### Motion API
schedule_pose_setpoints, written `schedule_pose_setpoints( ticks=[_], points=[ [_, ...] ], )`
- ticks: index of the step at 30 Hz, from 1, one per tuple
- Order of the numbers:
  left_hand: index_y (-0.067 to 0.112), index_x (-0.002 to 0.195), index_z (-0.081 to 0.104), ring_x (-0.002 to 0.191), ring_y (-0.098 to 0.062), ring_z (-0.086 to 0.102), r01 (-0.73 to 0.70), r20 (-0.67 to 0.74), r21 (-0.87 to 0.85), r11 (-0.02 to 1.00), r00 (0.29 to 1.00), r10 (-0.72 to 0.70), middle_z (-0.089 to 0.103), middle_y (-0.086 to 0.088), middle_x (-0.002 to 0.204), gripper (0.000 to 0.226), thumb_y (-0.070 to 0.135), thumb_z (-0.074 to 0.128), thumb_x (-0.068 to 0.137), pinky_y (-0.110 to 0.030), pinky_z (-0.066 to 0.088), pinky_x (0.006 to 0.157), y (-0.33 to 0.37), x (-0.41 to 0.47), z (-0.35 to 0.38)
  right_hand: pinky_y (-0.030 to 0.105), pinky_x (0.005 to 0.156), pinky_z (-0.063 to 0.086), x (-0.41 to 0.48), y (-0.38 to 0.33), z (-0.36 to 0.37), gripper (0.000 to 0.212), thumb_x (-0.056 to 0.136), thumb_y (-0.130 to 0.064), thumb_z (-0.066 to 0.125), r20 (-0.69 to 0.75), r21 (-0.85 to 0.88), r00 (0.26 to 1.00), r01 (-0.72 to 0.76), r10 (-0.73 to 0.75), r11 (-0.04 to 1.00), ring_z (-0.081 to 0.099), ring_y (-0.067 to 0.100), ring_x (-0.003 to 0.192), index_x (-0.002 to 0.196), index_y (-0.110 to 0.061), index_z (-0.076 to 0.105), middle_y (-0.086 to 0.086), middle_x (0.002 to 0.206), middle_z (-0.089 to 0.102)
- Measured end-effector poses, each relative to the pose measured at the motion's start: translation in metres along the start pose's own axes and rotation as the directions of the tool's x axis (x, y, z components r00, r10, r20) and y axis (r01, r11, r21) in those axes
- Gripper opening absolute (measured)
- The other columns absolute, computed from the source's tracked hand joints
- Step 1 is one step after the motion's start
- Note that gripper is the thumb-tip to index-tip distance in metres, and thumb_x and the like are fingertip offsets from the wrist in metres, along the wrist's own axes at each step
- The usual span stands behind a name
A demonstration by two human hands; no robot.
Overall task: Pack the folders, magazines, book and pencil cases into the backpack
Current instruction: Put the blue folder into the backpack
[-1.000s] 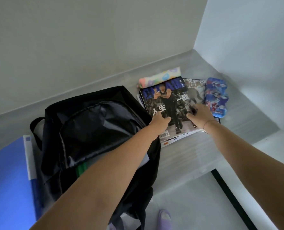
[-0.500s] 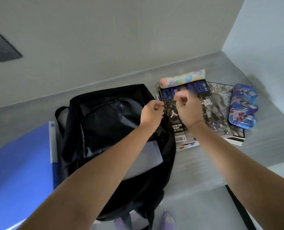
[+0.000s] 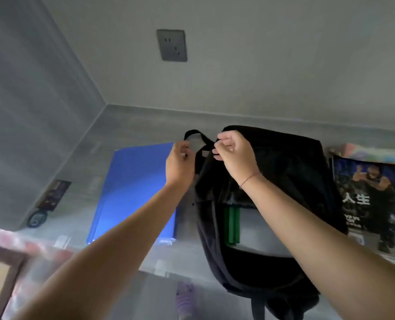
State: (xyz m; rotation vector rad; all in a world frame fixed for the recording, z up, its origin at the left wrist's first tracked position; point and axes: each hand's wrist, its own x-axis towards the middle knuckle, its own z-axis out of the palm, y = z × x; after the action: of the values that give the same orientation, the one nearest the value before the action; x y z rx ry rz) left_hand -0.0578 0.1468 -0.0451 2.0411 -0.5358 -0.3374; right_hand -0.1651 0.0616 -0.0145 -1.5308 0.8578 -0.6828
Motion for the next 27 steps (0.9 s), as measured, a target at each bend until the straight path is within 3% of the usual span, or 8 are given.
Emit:
schedule_pose_setpoints(
  ticks=[2, 5, 8, 11, 16, 20, 24, 27],
  points=[
    [0.015, 0.113, 0.057, 0.091, -0.025, 0.058, 0.059, -0.072, 0.033, 0.998, 0.996, -0.057, 0.061, -0.005, 0.110, 0.028, 0.009, 0.046, 0.087, -0.033, 0.048, 0.077, -0.034, 0.013, -0.036, 0.028, 0.081, 0.051, 0.001, 0.002, 0.041, 0.014, 0.087, -0.013, 0.057, 0.098, -0.077, 0.994, -0.030, 0.037, 0.997, 0.062, 0.014, 0.083, 0.101, -0.013, 0.058, 0.001, 0.090, 0.060],
    [0.009, 0.124, 0.052, 0.112, -0.034, 0.053, 0.156, -0.171, 0.148, 0.977, 0.977, -0.130, 0.051, -0.015, 0.126, 0.039, 0.006, 0.051, 0.085, -0.040, 0.042, 0.095, -0.087, 0.032, -0.085, 0.022, 0.065, 0.034, -0.001, 0.015, 0.097, 0.015, 0.087, -0.026, 0.058, 0.242, -0.273, 0.951, -0.123, 0.192, 0.954, 0.045, 0.011, 0.076, 0.093, -0.019, 0.046, -0.006, 0.079, 0.046],
    [0.013, 0.136, 0.043, 0.130, -0.034, 0.038, 0.365, -0.224, 0.275, 0.890, 0.924, -0.309, 0.041, -0.016, 0.140, 0.049, 0.018, 0.053, 0.088, -0.042, 0.030, 0.105, -0.134, 0.045, -0.123, 0.028, 0.078, 0.043, -0.008, 0.030, 0.135, 0.056, 0.088, -0.032, 0.057, 0.253, -0.416, 0.877, -0.282, 0.408, 0.864, 0.053, 0.023, 0.099, 0.136, -0.010, 0.038, 0.006, 0.117, 0.051],
    [0.015, 0.140, 0.035, 0.133, -0.032, 0.034, 0.502, -0.180, 0.258, 0.825, 0.864, -0.470, 0.037, -0.015, 0.144, 0.056, 0.022, 0.052, 0.087, -0.043, 0.028, 0.108, -0.168, 0.055, -0.147, 0.035, 0.097, 0.044, -0.012, 0.049, 0.157, 0.064, 0.086, -0.026, 0.060, 0.133, -0.504, 0.909, -0.280, 0.394, 0.817, 0.048, 0.030, 0.123, 0.141, -0.007, 0.033, 0.011, 0.143, 0.039],
    [-0.001, 0.126, 0.049, 0.108, -0.037, 0.057, 0.567, -0.005, 0.001, 0.824, 0.824, -0.567, 0.057, -0.024, 0.121, 0.045, 0.019, 0.059, 0.088, -0.042, 0.048, 0.091, -0.194, 0.070, -0.158, 0.034, 0.075, 0.051, -0.010, 0.065, 0.173, 0.061, 0.083, -0.011, 0.061, -0.038, -0.218, 0.858, -0.507, 0.512, 0.834, 0.060, 0.028, 0.090, 0.137, -0.006, 0.034, 0.016, 0.126, 0.055],
    [0.006, 0.082, 0.063, 0.073, -0.026, 0.056, 0.597, 0.113, -0.209, 0.775, 0.802, -0.587, 0.060, -0.017, 0.092, 0.008, 0.013, 0.064, 0.086, -0.035, 0.044, 0.072, -0.198, 0.076, -0.162, 0.044, 0.088, 0.054, -0.009, 0.078, 0.177, 0.046, 0.080, -0.016, 0.067, -0.039, -0.166, 0.795, -0.603, 0.606, 0.780, 0.064, 0.030, 0.090, 0.121, 0.000, 0.053, 0.019, 0.116, 0.063],
    [-0.001, 0.105, 0.065, 0.079, -0.027, 0.061, 0.587, 0.181, -0.253, 0.769, 0.809, -0.559, 0.064, -0.014, 0.096, 0.025, 0.012, 0.068, 0.084, -0.037, 0.050, 0.076, -0.201, 0.085, -0.175, 0.038, 0.084, 0.052, -0.009, 0.079, 0.178, 0.044, 0.081, -0.010, 0.070, 0.115, 0.002, 0.740, -0.667, 0.663, 0.745, 0.064, 0.030, 0.098, 0.121, 0.002, 0.055, 0.017, 0.120, 0.063],
    [-0.001, 0.103, 0.066, 0.078, -0.028, 0.063, 0.524, 0.199, -0.281, 0.804, 0.851, -0.486, 0.065, -0.016, 0.095, 0.025, 0.012, 0.070, 0.082, -0.039, 0.053, 0.076, -0.191, 0.091, -0.187, 0.045, 0.095, 0.048, -0.003, 0.063, 0.175, 0.043, 0.082, 0.000, 0.067, 0.210, 0.097, 0.777, -0.620, 0.593, 0.779, 0.062, 0.033, 0.107, 0.123, 0.001, 0.055, 0.019, 0.125, 0.061]
  ],
)
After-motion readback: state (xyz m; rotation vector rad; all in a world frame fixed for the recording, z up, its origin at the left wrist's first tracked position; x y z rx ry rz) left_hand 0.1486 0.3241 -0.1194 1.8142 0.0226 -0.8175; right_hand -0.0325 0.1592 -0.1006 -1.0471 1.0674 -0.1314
